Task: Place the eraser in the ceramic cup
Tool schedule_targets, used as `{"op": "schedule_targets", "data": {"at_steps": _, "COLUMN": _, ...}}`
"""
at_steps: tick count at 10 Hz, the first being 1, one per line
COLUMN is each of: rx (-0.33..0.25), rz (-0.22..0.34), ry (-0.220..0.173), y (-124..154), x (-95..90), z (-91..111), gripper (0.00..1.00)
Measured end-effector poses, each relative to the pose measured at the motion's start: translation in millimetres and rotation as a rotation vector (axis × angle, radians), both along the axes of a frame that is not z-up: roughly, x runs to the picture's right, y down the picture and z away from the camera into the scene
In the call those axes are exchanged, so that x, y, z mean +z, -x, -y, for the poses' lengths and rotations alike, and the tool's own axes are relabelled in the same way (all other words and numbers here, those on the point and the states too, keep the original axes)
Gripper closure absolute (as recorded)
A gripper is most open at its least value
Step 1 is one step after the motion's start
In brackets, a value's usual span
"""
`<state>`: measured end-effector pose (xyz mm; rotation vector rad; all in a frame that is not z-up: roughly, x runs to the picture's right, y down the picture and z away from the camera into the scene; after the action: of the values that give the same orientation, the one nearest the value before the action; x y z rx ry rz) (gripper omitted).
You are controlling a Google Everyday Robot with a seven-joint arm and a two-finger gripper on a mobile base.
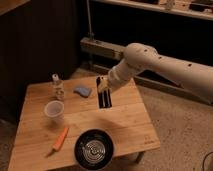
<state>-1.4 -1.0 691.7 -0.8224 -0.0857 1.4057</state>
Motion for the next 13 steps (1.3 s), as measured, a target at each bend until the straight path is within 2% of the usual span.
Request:
{"op": "schedule_targets", "data": {"at_steps": 3, "rx": 0.0, "rz": 0.001, "ry": 0.0, "y": 0.7, "x": -0.3, "z": 0.1, "gripper": 0.62}}
{"op": "schedule_targets", "data": {"at_steps": 4, "rx": -0.003, "rz": 0.02, "ry": -0.008, "y": 4.2, "x": -2.6, "z": 0.5, "gripper": 0.62}}
{"op": "schedule_targets", "data": {"at_steps": 6, "rx": -0.015, "rz": 0.087, "ry": -0.042, "y": 21.9, "x": -19.6, "z": 5.0, "gripper": 0.62}}
{"op": "schedule_targets", "data": {"at_steps": 8, "rx": -0.029, "rz": 0.193, "ry": -0.091, "y": 53.9, "x": -52.3, "z": 14.5, "gripper": 0.62}}
{"op": "schedule_targets", "data": {"at_steps": 10, "rx": -0.056, "rz": 0.285, "ry": -0.124, "y": 93.7, "x": -70.1, "z": 15.8, "gripper": 0.62}}
{"op": "schedule_targets", "data": {"at_steps": 11, "rx": -0.078, "rz": 0.349, "ry": -0.154, "y": 120.9, "x": -83.7, "z": 15.7, "gripper": 0.62}}
{"op": "schedule_targets", "data": {"at_steps": 13, "rx": -0.101, "rz": 0.434, "ry": -0.201, "y": 154.2, "x": -95.8, "z": 15.7, "gripper": 0.62}}
